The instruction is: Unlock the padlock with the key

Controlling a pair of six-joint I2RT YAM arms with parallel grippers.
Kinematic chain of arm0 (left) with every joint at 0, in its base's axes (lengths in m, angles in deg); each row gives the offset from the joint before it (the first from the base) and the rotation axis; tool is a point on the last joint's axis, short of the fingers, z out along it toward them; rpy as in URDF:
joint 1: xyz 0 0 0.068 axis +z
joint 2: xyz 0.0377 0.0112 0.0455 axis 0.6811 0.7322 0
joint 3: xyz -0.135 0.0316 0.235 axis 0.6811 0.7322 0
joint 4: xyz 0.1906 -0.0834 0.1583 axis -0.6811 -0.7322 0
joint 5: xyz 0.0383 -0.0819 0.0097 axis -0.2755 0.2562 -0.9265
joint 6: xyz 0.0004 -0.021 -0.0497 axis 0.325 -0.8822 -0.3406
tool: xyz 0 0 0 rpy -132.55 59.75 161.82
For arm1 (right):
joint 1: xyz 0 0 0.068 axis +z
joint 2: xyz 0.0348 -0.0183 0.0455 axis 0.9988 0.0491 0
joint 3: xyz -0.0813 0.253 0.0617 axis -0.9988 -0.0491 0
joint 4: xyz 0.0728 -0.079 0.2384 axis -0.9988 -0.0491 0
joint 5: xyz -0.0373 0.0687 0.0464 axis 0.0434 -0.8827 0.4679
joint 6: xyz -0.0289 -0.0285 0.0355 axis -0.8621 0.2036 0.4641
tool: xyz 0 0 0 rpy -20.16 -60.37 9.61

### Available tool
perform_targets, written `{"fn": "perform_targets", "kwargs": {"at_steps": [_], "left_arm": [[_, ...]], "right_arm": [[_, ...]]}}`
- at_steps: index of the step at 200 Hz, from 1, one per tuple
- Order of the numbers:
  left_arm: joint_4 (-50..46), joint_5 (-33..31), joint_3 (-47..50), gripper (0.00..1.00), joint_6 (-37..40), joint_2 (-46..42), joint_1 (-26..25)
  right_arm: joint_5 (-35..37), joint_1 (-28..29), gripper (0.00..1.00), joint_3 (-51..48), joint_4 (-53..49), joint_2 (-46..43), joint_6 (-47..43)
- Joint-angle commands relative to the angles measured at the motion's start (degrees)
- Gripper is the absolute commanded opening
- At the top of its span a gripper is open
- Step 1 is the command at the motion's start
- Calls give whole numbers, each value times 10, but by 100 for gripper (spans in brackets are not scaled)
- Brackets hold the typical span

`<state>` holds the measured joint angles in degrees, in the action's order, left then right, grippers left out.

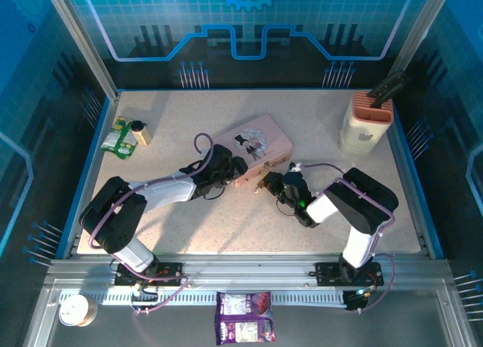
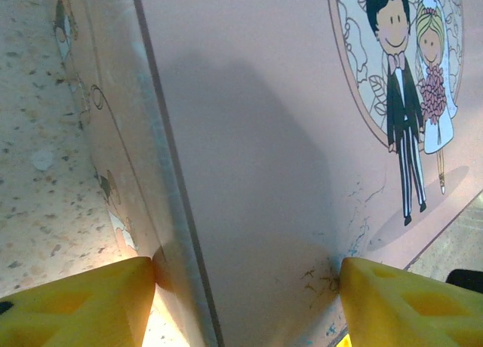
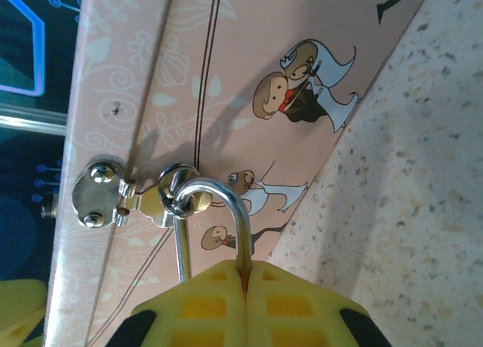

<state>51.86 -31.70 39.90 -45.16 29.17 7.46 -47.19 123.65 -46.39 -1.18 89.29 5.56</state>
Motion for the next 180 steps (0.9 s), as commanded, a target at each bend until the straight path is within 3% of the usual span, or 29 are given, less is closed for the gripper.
{"fn": "perform_targets", "kwargs": {"at_steps": [1,82,180], "left_arm": [[-14,10,-4,65,-7,29,-12],[20,-3,24,64,-43,21,-19],[-11,-12,11,67,-25,-5,-18]], "right_arm": [[26,-19,0,9,44,23,31],[41,-43,0,33,42,12,60],[44,-61,0,17,26,-26,52]]}}
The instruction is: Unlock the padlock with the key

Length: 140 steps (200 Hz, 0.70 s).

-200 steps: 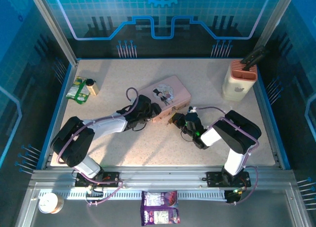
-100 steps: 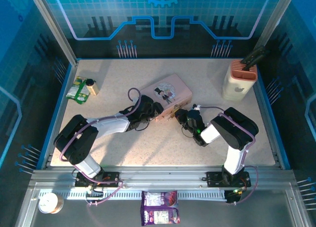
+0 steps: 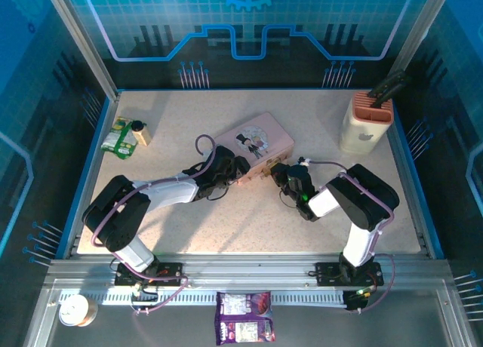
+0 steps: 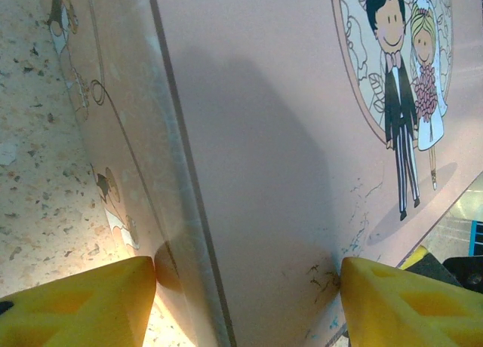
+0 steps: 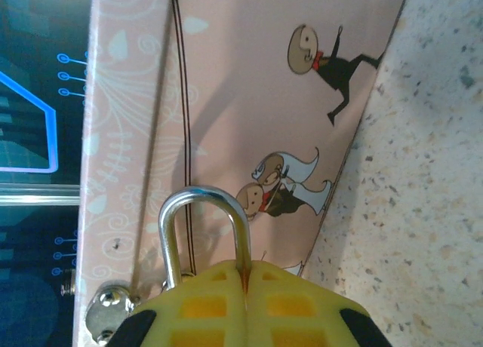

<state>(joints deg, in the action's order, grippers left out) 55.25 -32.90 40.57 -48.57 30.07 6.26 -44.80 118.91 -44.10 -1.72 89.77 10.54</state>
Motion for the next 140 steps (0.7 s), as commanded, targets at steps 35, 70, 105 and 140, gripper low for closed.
{"fn": "perform_targets", "kwargs": {"at_steps": [35,70,105,140], "left_arm": [[-49,8,0,68,16,-22,-5],[-80,-4,2,70,30,-67,-4],[-98,-31,49,74,75,-163,6],[-108,-33,132,76,140,-278,42]], "right_arm": [[14,-22,0,-15,42,-38,2],[27,-30,0,-36,-5,-81,-12],[3,-49,0,-68,-42,-148,-65],[-53,-69,0,-70,-193,-274,-172]]}}
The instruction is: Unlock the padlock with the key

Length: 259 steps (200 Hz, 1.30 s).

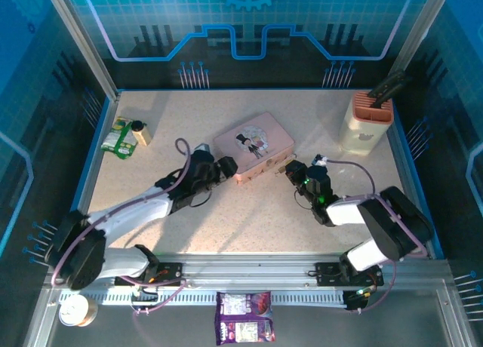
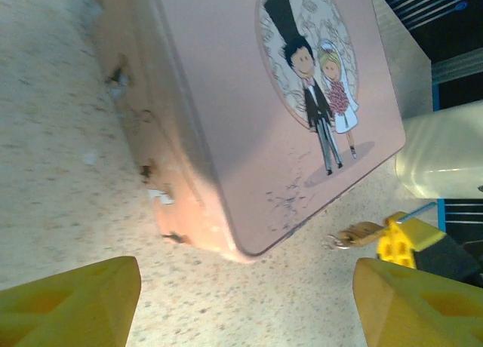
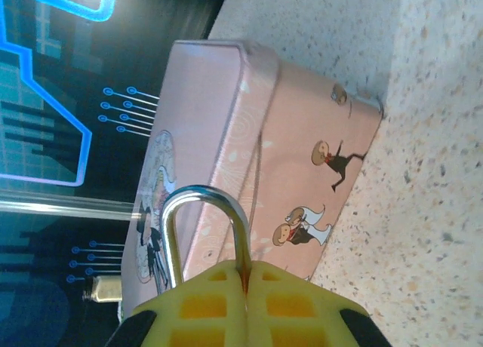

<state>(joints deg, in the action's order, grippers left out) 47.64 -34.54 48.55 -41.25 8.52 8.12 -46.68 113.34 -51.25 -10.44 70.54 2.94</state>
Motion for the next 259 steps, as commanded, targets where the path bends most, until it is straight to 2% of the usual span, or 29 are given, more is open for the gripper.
{"fn": "perform_targets", "kwargs": {"at_steps": [1,31,63,91,116,148,159,171,223,259], "left_arm": [[-33,-16,55,76,69,-66,25],[-58,-18,119,82,125,-172,56],[-85,-24,155,85,163,-272,75],[-95,-32,164,87,186,-328,78],[-94,-30,166,88,199,-337,78],[-112,-33,152,91,204,-309,79],[-109,-30,152,97,203,-304,80],[-107,-27,154,99,202,-304,79],[-108,-25,152,99,204,-305,79],[-111,-25,152,99,206,-306,80]], "right_arm": [[-35,-14,0,2,-115,-86,-101],[-48,-13,0,40,-332,-217,-225],[-46,-16,0,88,-535,-309,-337],[-40,-16,0,117,-652,-351,-395],[-37,-7,0,139,-729,-362,-416],[-5,56,0,151,-779,-339,-426],[16,84,0,155,-791,-323,-424],[28,110,0,156,-797,-303,-421],[8,169,0,148,-738,-213,-406],[-13,189,0,156,-700,-145,-407]]}}
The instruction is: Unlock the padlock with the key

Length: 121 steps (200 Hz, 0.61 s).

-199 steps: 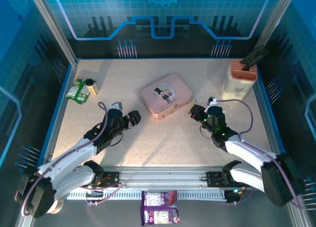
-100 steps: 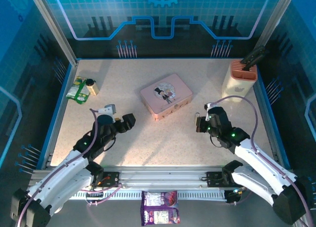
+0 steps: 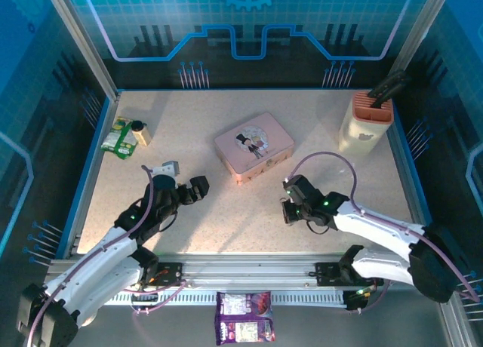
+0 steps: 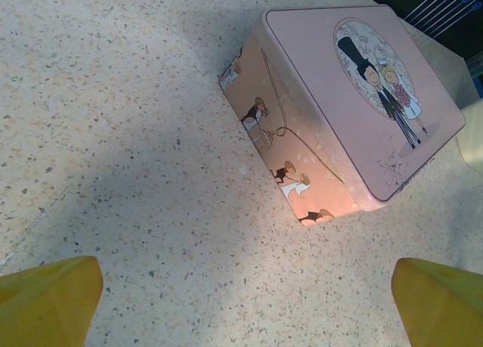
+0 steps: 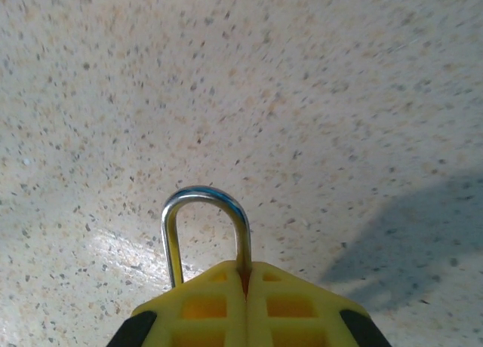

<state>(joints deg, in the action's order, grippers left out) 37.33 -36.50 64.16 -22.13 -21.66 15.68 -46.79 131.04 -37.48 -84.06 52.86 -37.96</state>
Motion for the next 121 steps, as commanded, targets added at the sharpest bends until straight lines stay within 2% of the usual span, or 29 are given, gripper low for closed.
{"fn": "perform_targets", "kwargs": {"at_steps": [1,56,76,121], "left_arm": [[-8,-6,-5,99,15,-5,4],[-10,-12,-4,99,15,-6,4],[-14,-13,-9,99,17,-5,5],[-29,-28,-15,99,25,-8,6]], "right_arm": [[-12,13,0,20,37,33,2],[-40,35,0,59,68,150,1],[-40,38,4,72,72,175,1],[-30,37,35,78,67,158,-13]]}}
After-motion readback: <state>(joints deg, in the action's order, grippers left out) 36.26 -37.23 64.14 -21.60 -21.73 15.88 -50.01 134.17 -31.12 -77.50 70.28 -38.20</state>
